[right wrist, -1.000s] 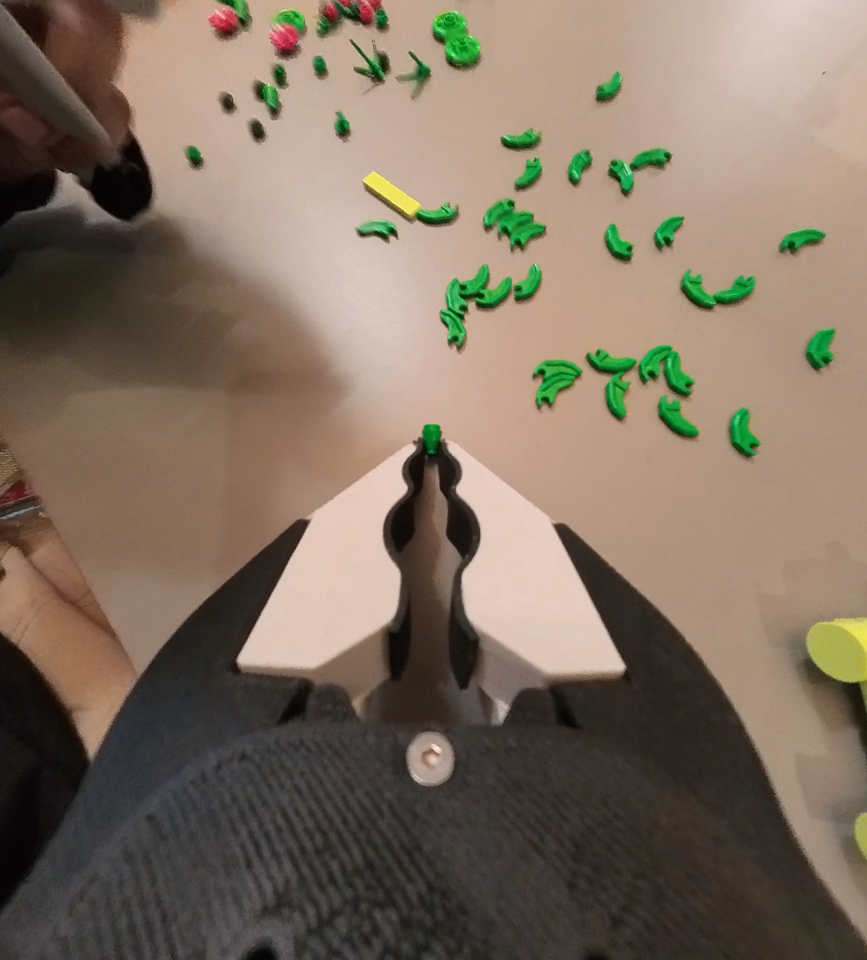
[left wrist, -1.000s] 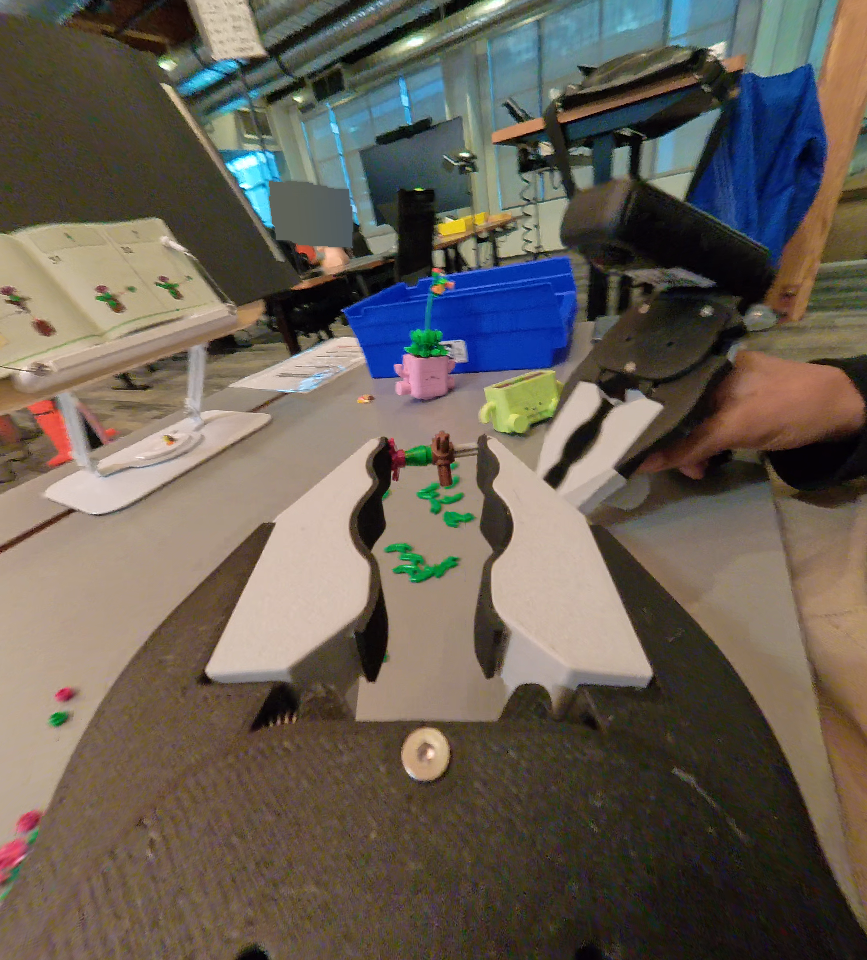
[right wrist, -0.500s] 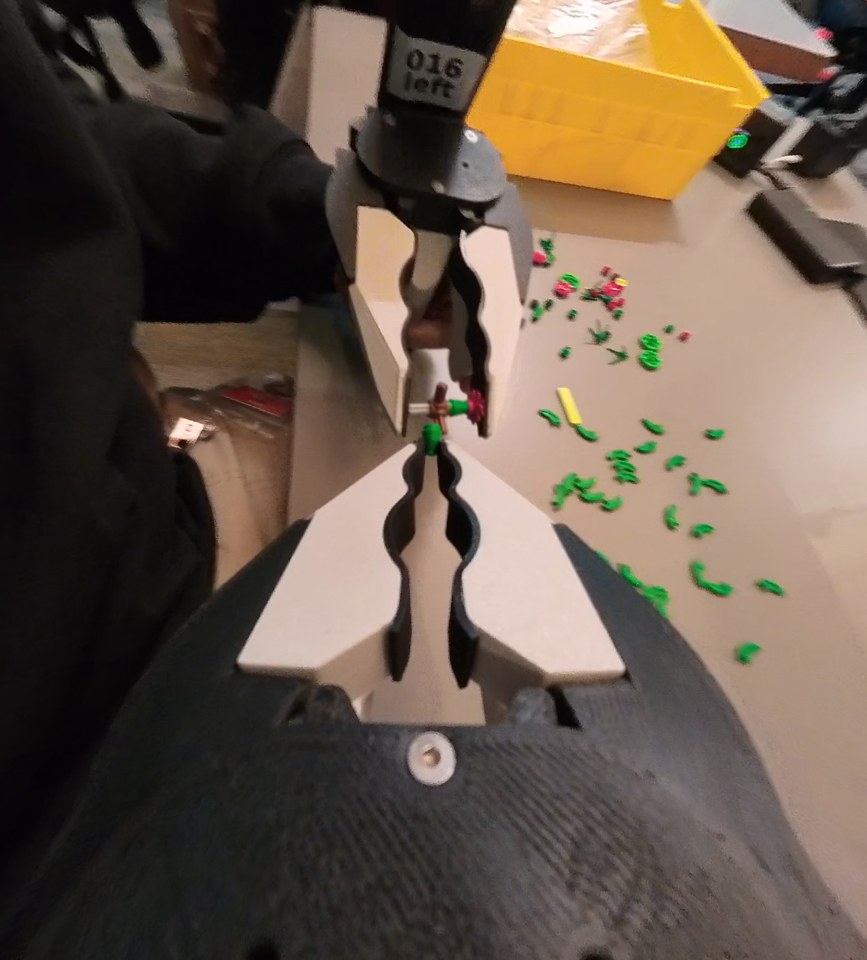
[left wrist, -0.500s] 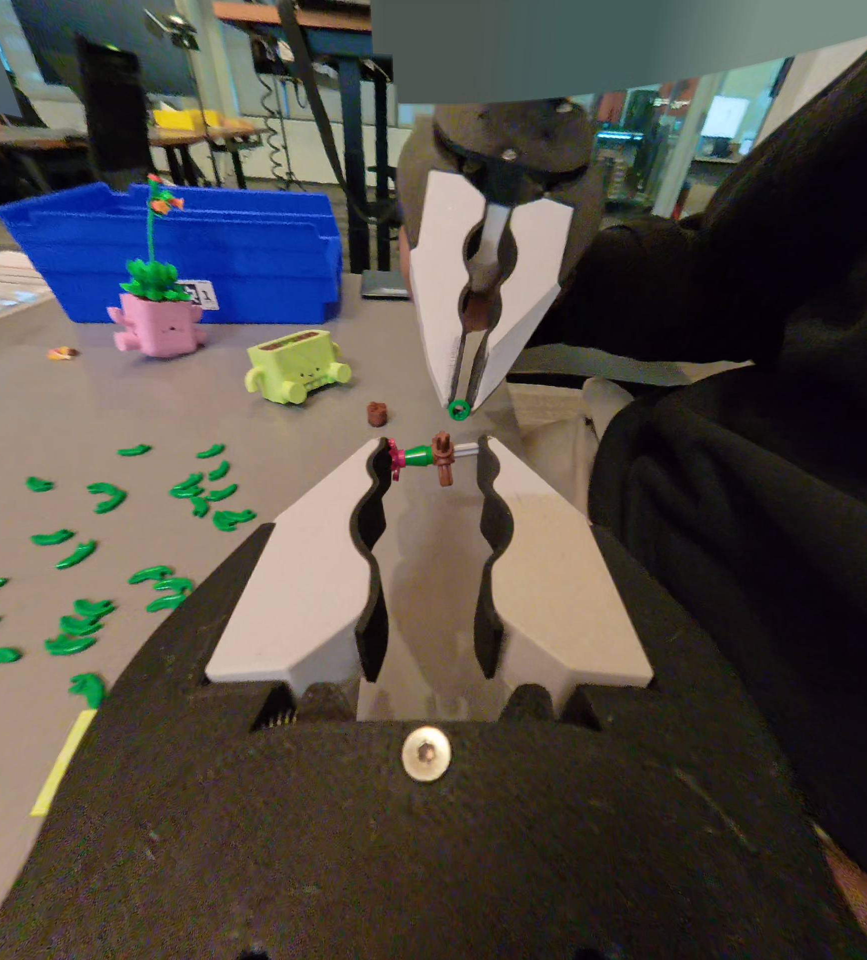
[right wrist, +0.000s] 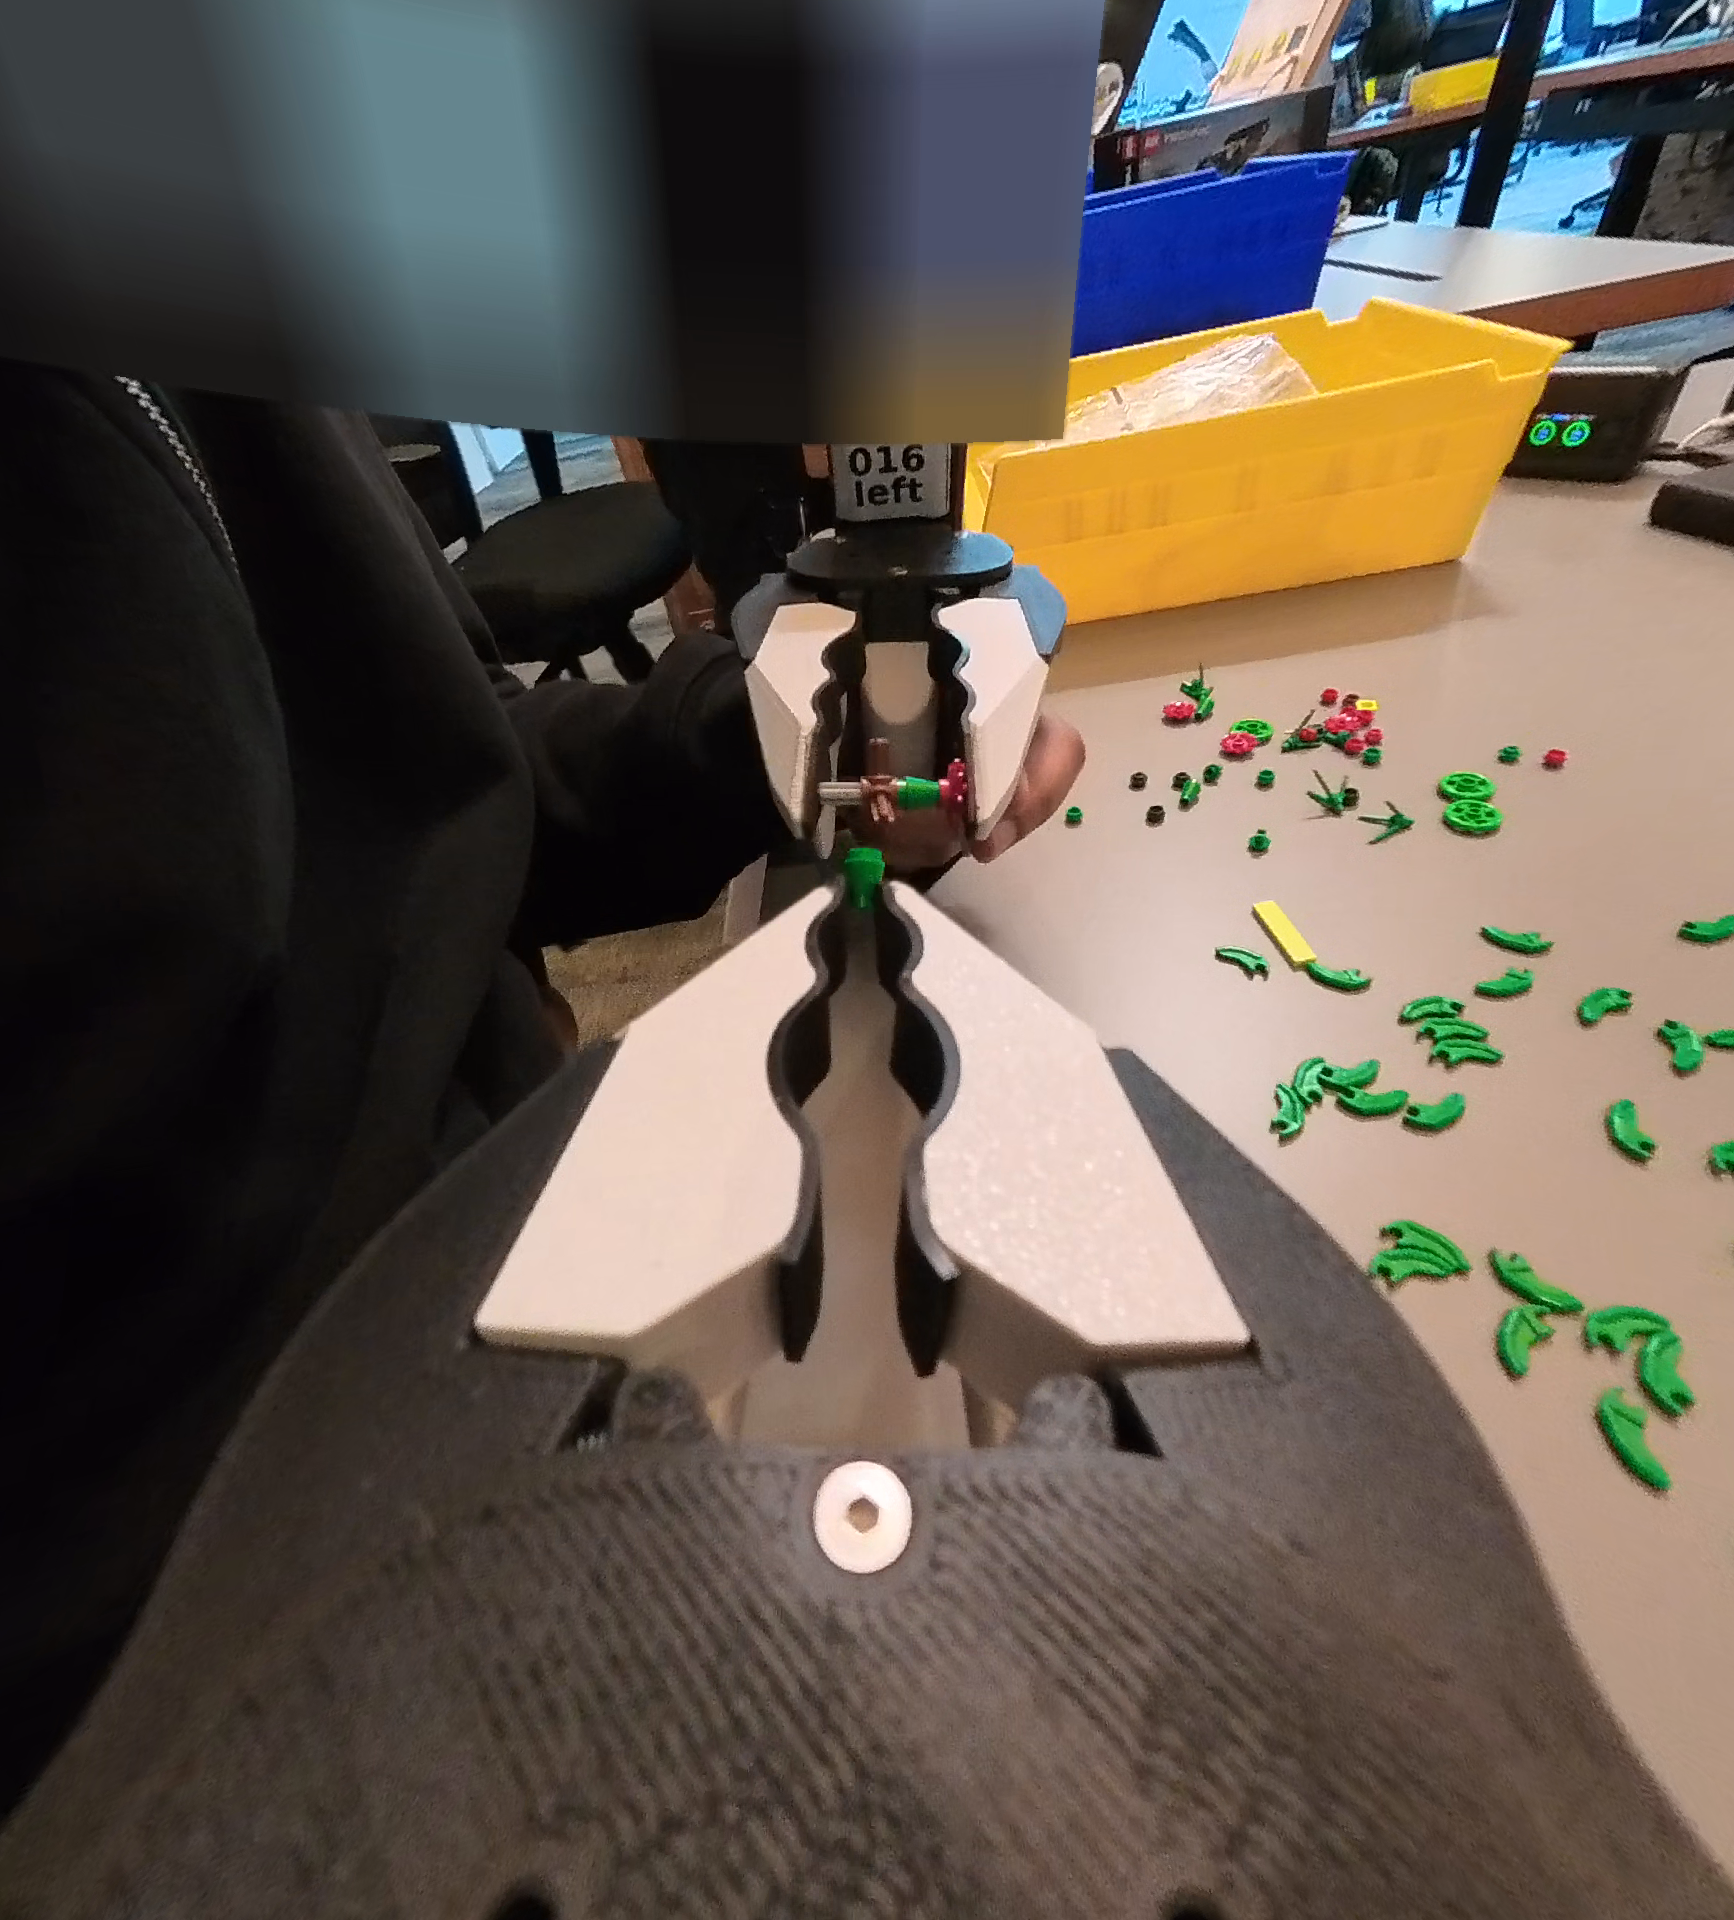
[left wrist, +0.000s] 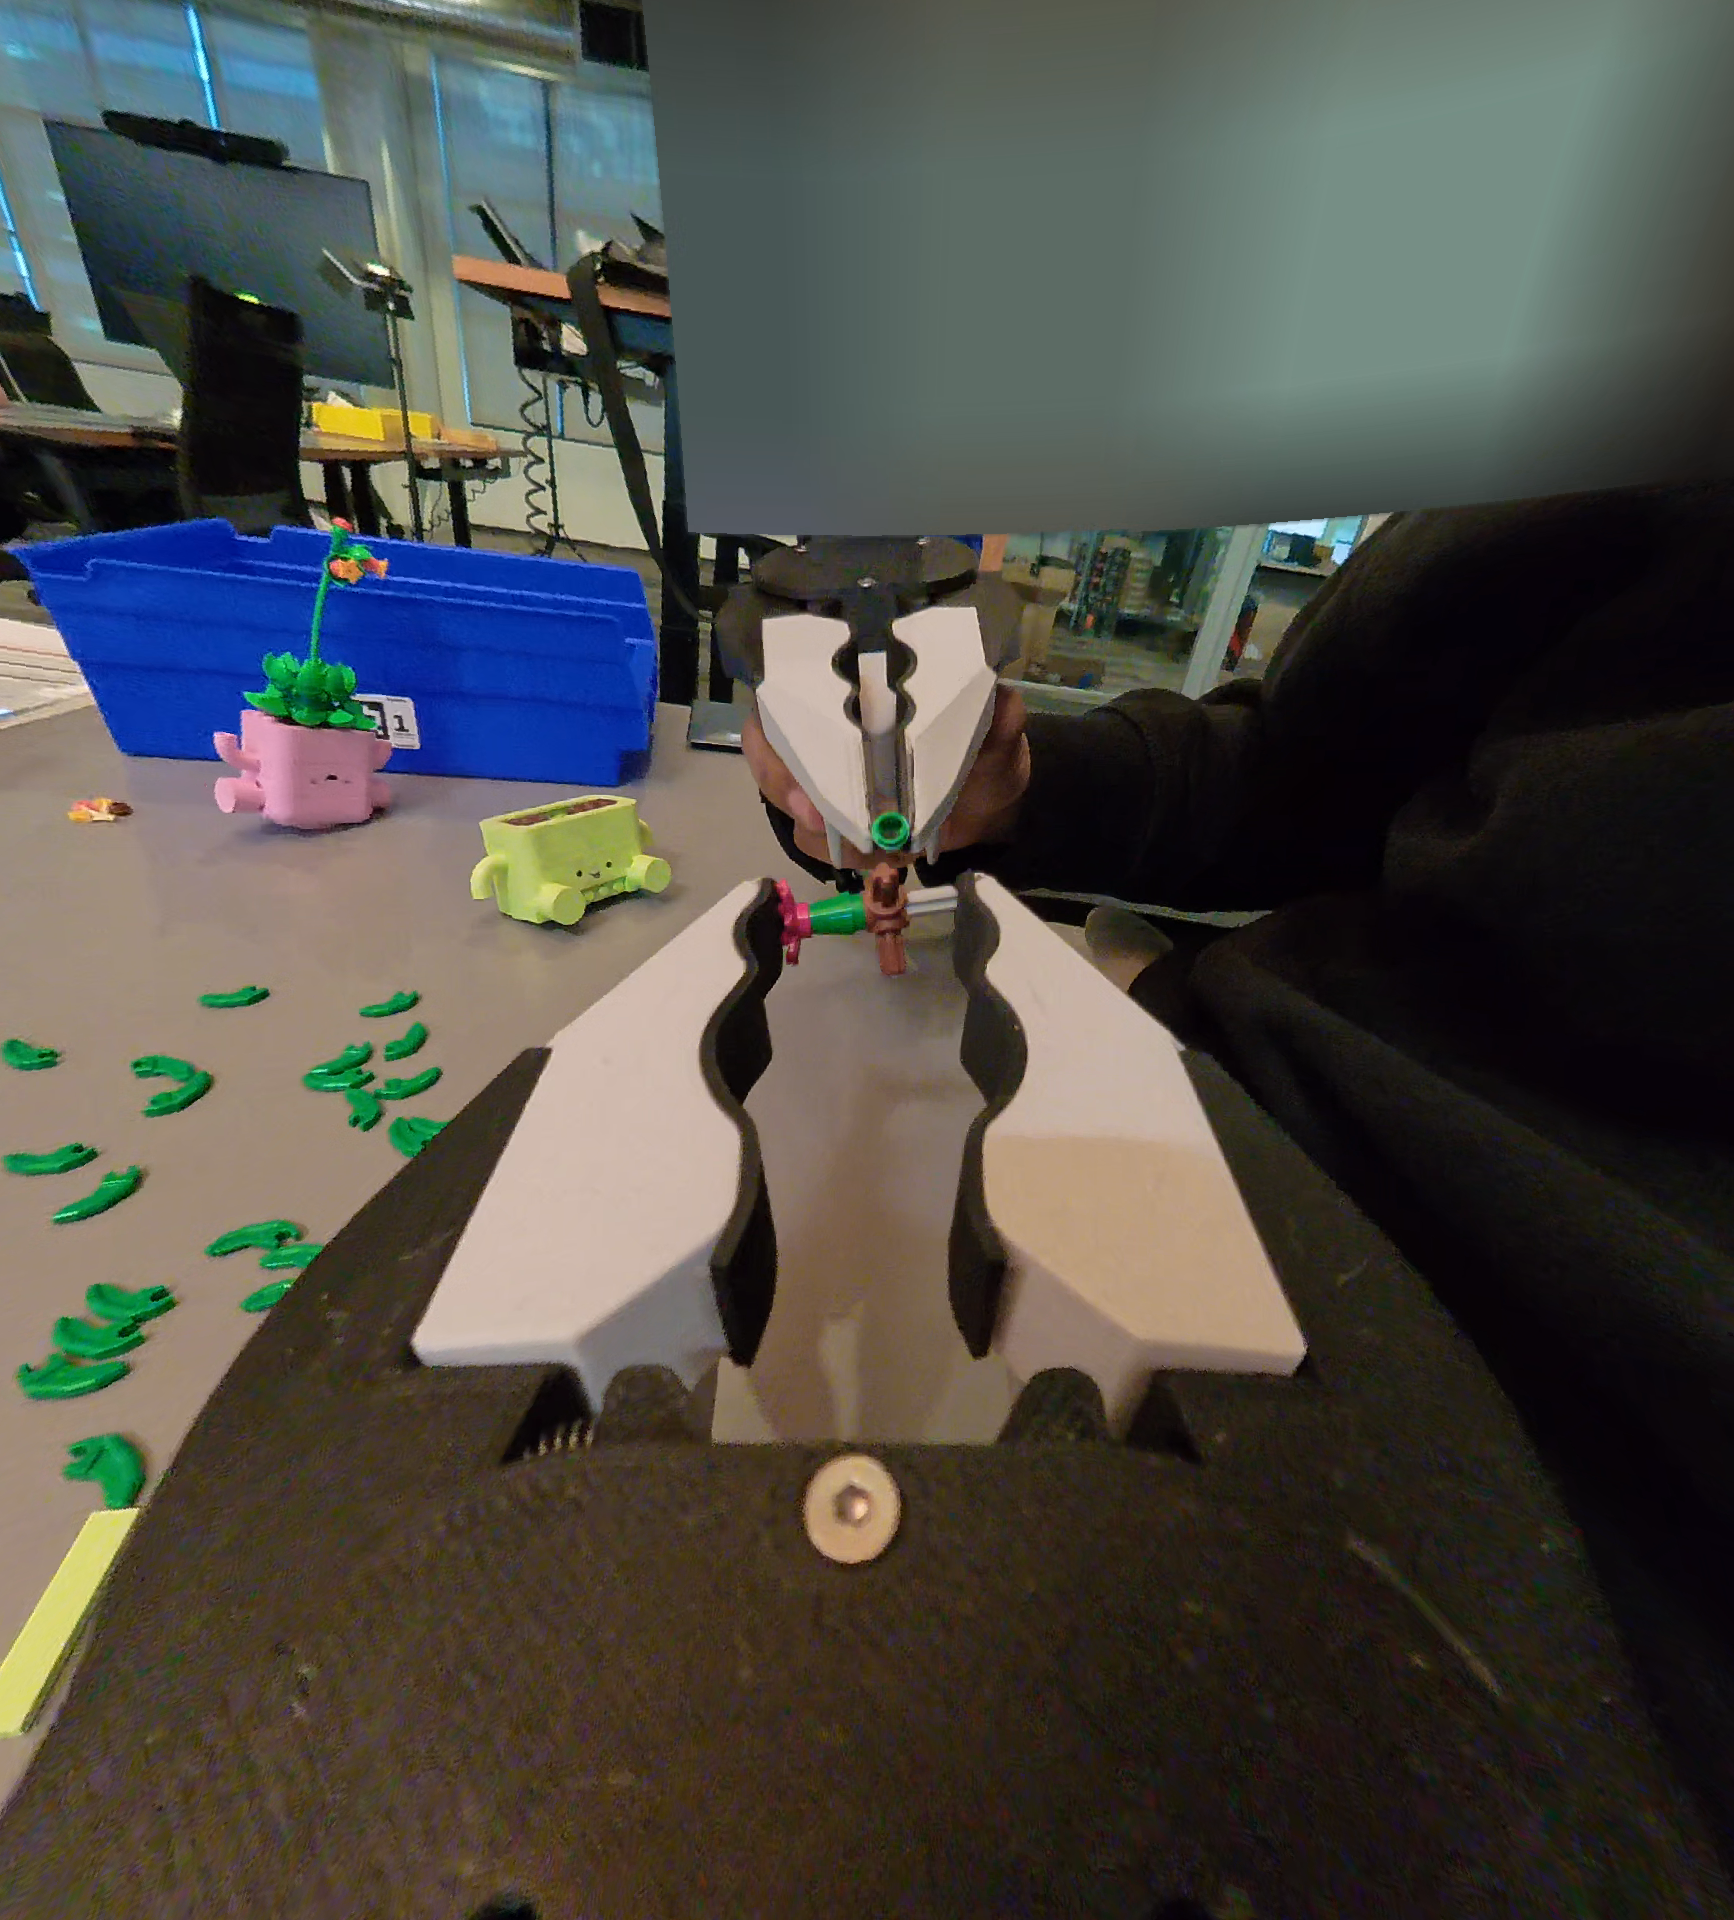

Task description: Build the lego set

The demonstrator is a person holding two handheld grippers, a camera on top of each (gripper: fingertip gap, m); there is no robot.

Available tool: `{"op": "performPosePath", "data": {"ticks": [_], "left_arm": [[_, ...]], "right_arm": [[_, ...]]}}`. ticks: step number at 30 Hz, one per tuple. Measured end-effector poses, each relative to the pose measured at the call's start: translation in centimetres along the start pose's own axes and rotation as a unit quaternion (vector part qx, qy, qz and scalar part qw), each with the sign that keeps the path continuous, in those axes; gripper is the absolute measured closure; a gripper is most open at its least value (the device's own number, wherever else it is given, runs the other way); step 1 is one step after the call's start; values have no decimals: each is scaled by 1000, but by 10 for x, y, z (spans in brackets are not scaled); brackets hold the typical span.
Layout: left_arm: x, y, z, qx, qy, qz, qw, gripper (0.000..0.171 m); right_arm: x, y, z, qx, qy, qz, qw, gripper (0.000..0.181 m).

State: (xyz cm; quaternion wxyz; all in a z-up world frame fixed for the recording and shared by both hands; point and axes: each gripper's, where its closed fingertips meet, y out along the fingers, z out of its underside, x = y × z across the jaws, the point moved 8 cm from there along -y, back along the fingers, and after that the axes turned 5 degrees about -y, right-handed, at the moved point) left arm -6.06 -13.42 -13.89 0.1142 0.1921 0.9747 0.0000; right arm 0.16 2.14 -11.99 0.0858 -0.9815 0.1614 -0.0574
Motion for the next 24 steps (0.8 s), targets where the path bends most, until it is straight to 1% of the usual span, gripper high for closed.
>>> {"op": "performPosePath", "data": {"ticks": [7, 15, 18, 20, 22, 24], "left_arm": [[-2, 4, 3, 13, 0, 9, 1000, 141], [-7, 11, 7, 33, -6, 34, 999, 141], [-7, 14, 12, 51, 0, 34, 998, 141], [-8, 16, 15, 66, 2, 34, 997, 141], [-8, 18, 17, 74, 4, 35, 997, 141], [-9, 19, 17, 75, 6, 37, 996, 141]], "right_arm": [[-1, 3, 0, 22, 15, -21, 999, 179], [-1, 4, -2, 109, 32, -62, 992, 179], [-5, 5, 1, 137, 88, -99, 982, 179], [-8, 5, 2, 135, 137, -130, 973, 179], [-11, 5, 3, 139, 182, -159, 960, 179], [-12, 8, 7, 161, 209, -174, 949, 179]]}}
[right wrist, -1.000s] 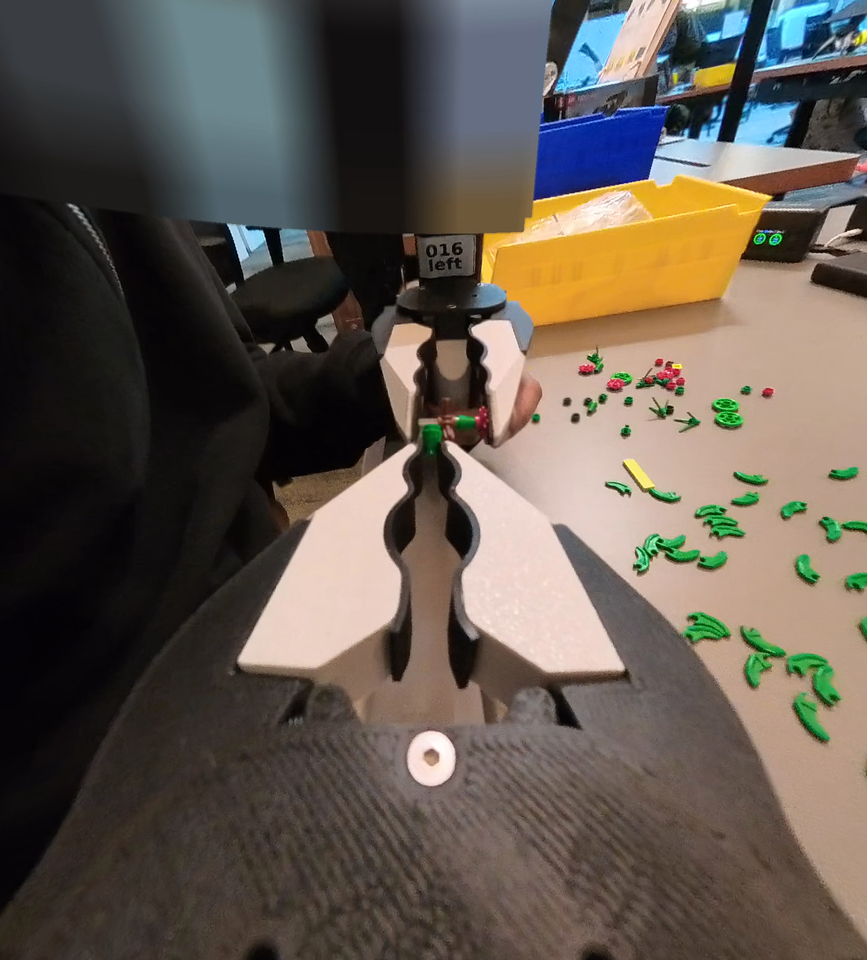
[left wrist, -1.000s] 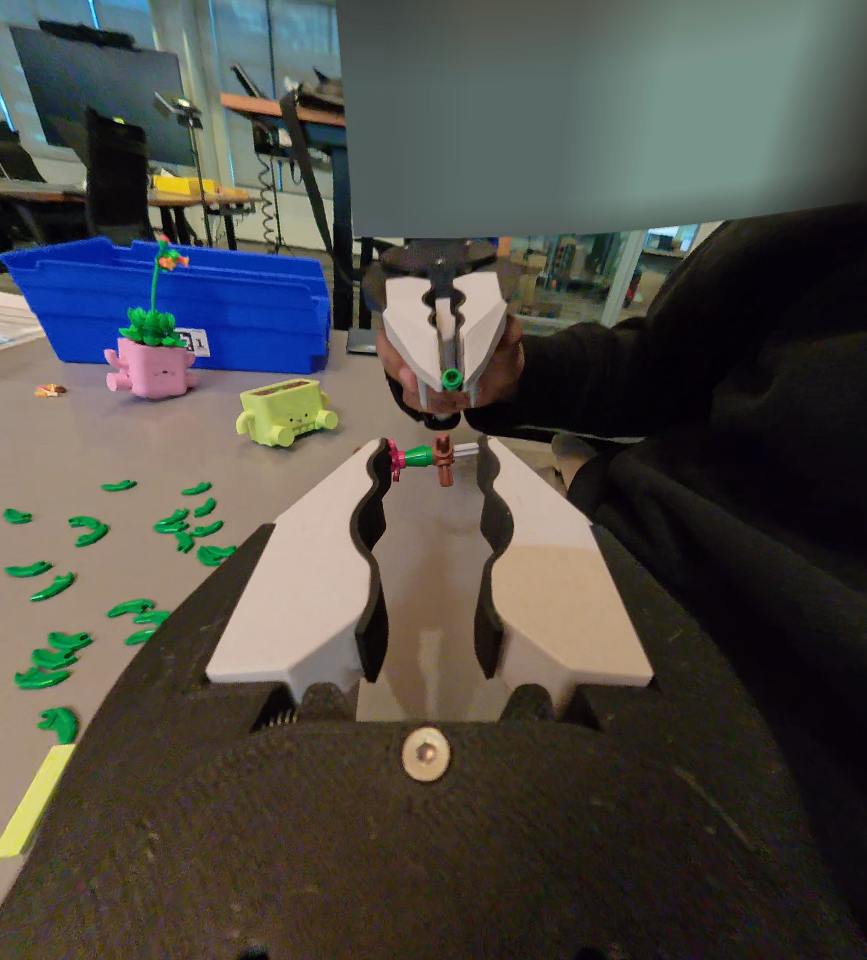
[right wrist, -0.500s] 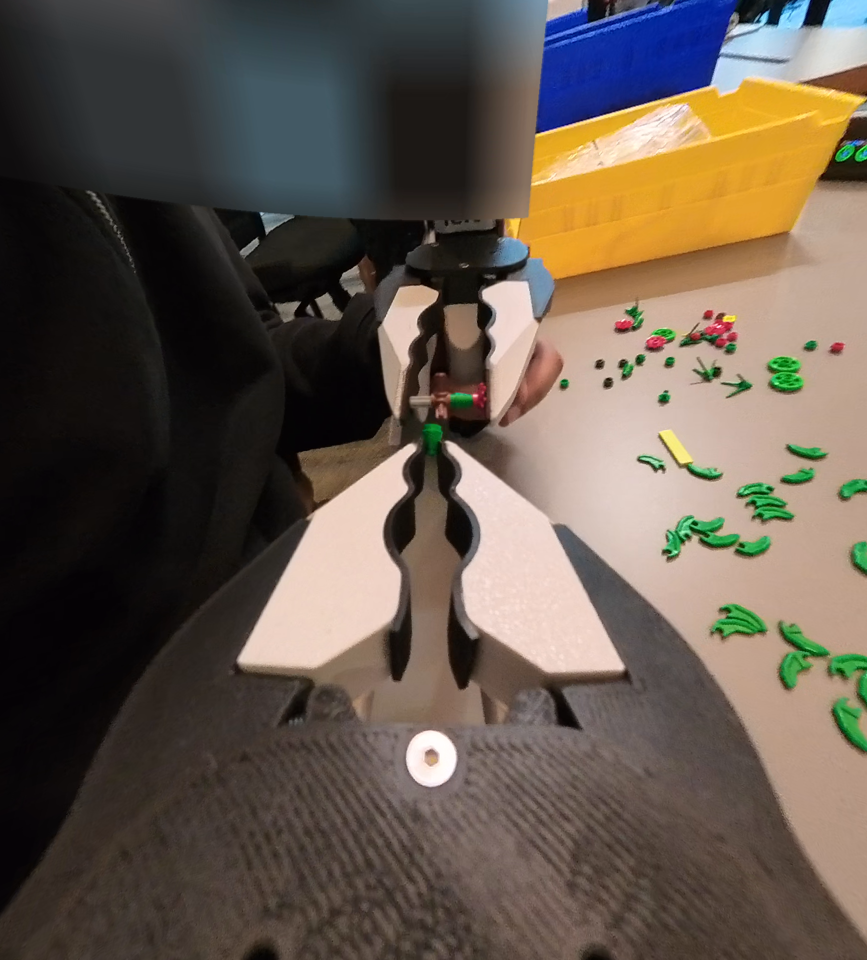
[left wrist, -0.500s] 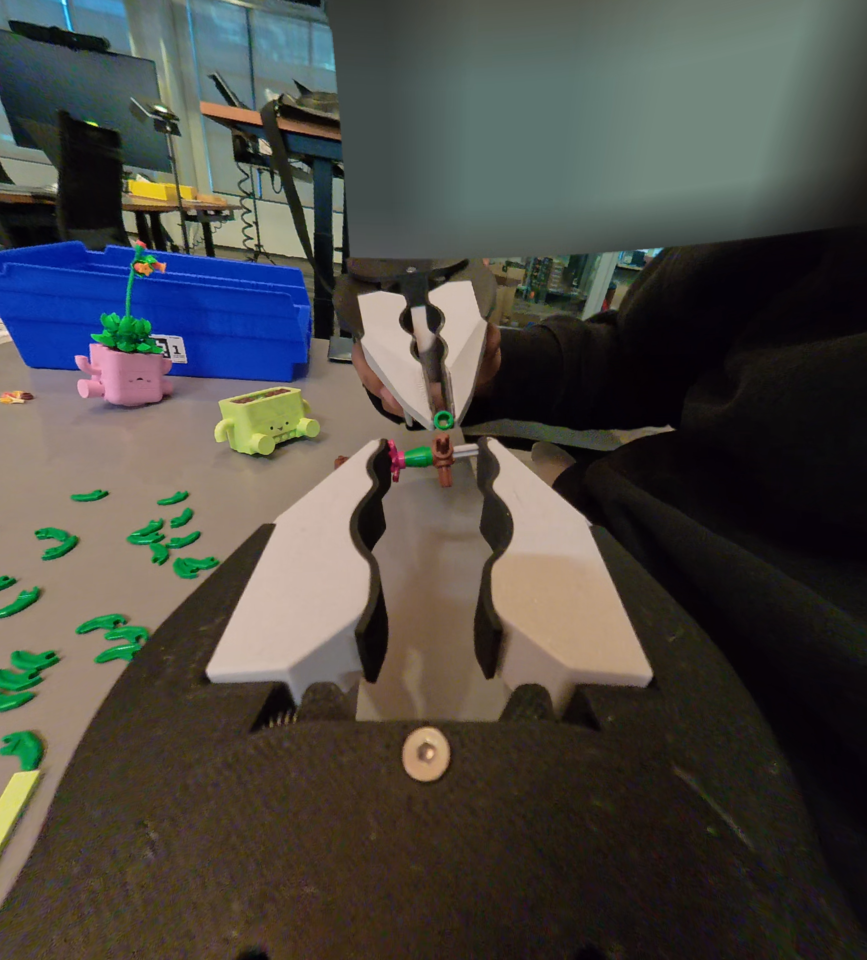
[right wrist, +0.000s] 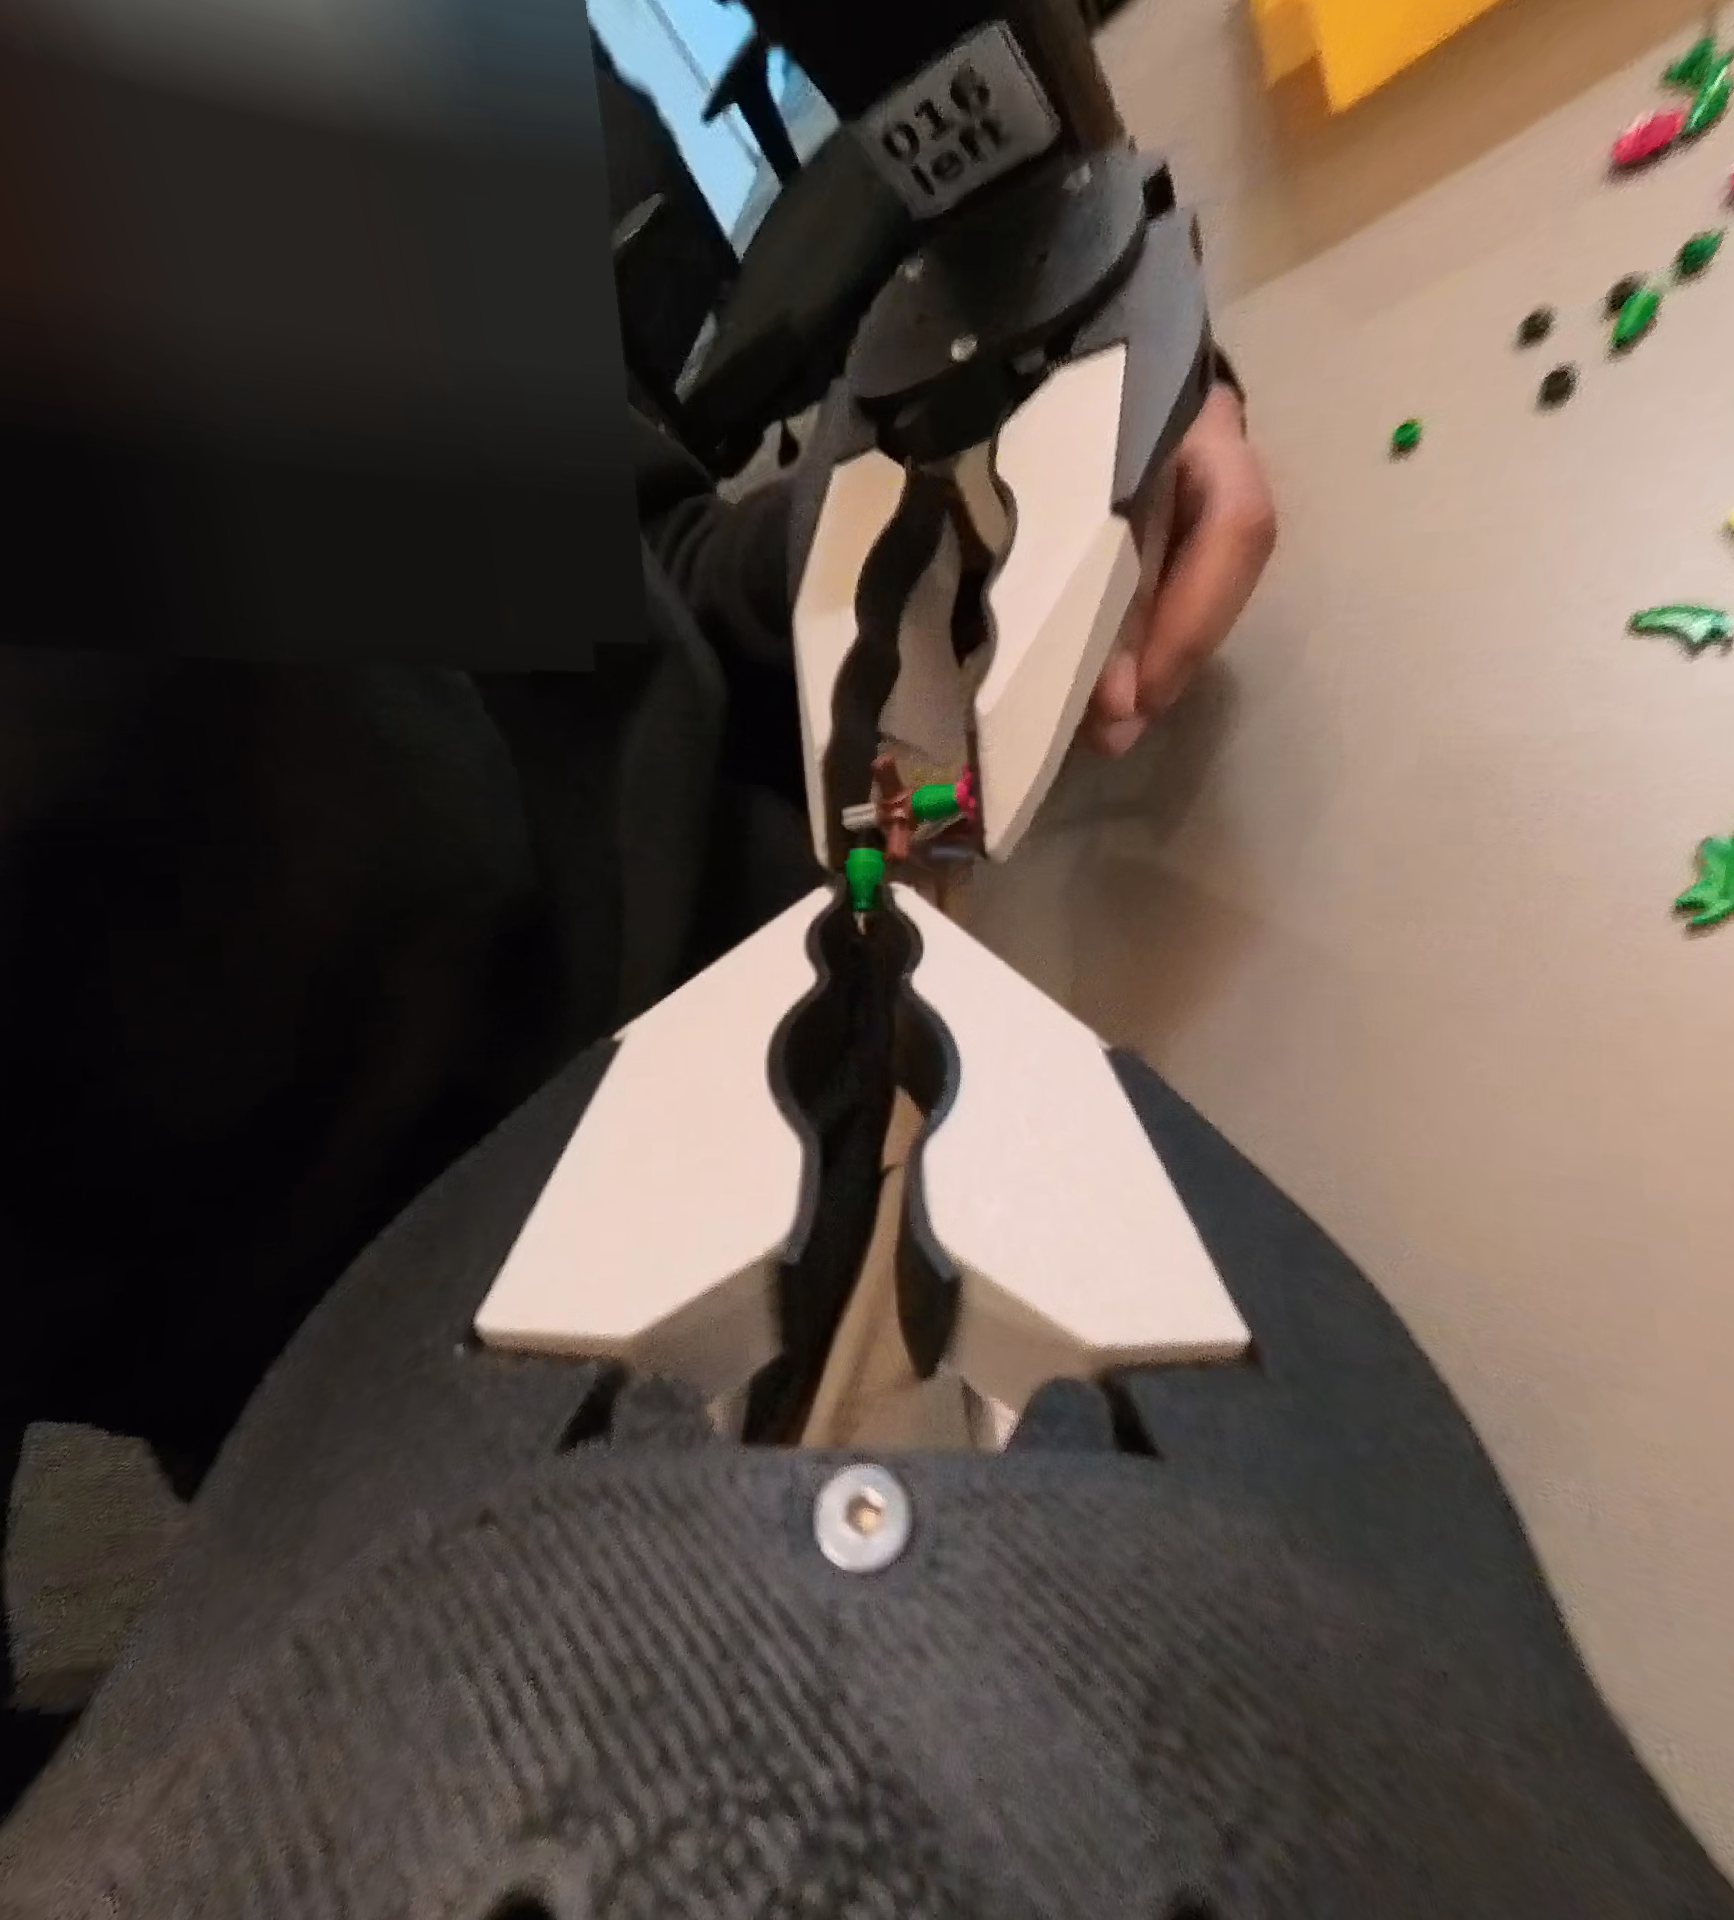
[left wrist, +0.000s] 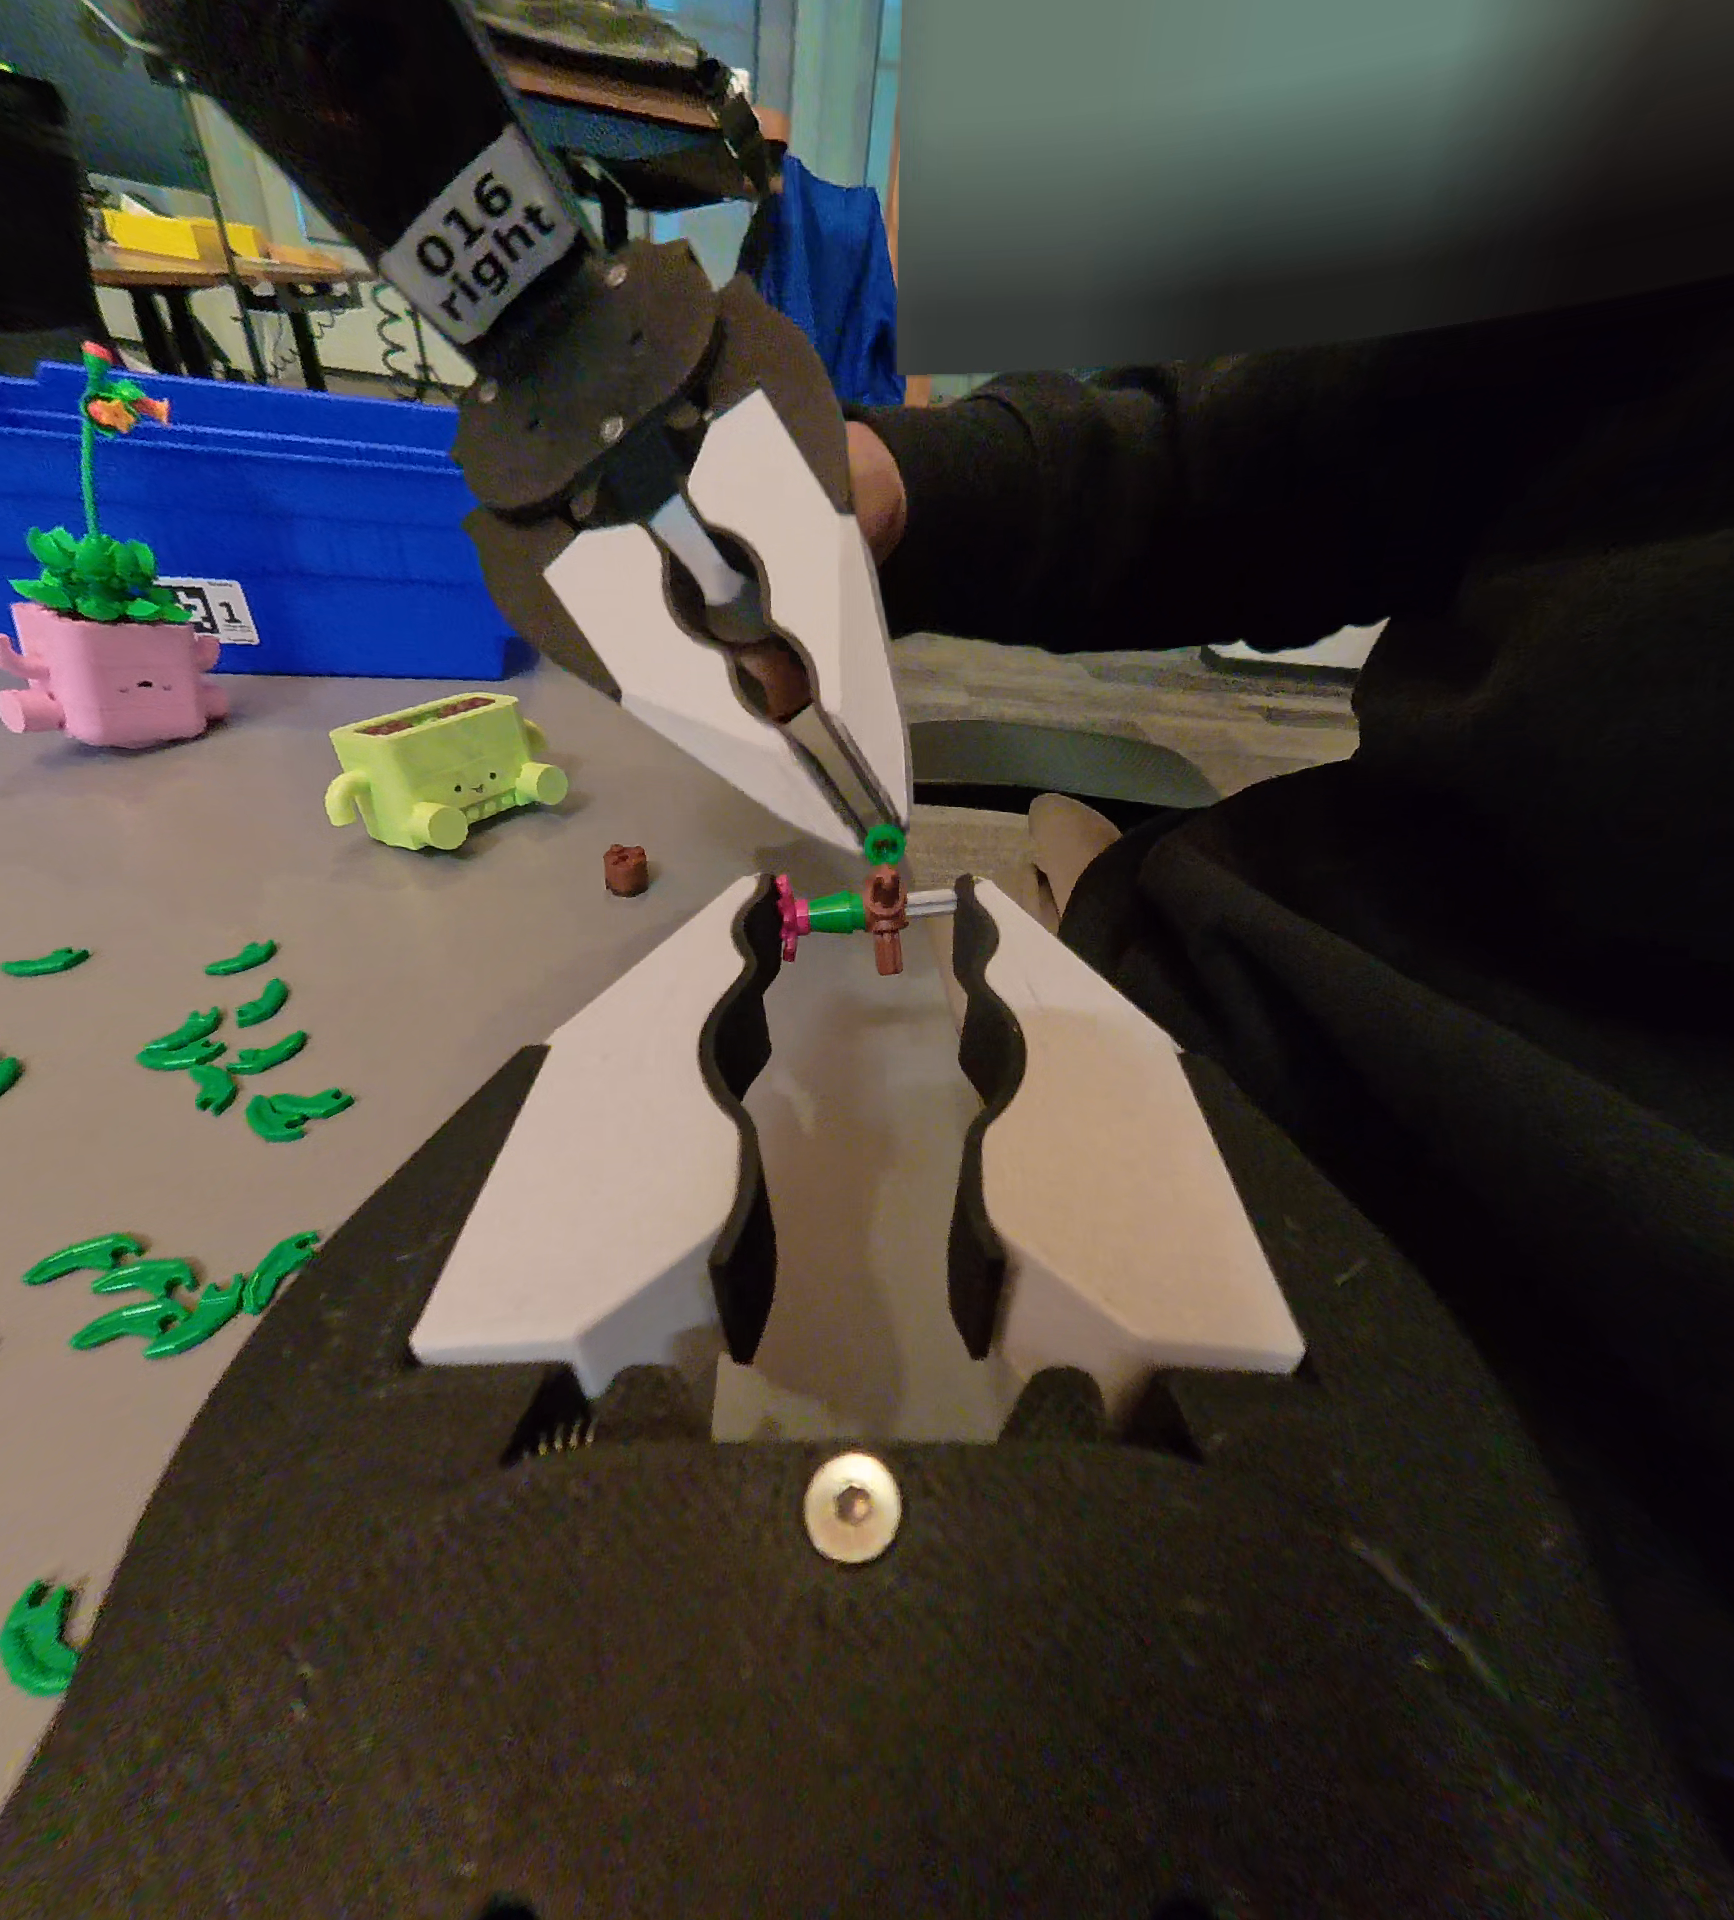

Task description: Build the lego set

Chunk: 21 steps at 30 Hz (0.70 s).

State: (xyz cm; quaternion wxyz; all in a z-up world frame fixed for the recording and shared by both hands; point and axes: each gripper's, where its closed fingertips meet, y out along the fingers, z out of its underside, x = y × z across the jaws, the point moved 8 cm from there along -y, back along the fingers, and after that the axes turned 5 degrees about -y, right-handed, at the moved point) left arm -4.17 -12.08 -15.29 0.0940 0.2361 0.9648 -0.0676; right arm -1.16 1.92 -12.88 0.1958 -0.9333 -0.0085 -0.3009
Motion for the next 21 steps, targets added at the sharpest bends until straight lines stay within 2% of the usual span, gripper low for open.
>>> {"op": "performPosePath", "data": {"ticks": [4, 21], "left_arm": [[-2, 1, -1, -4, 1, 7, 1000, 141], [-2, 5, 1, 6, -7, 17, 1000, 141]], "right_arm": [[-3, 5, 3, 43, 20, -6, 999, 179], [-4, 2, -1, 46, 24, -18, 999, 179]]}}
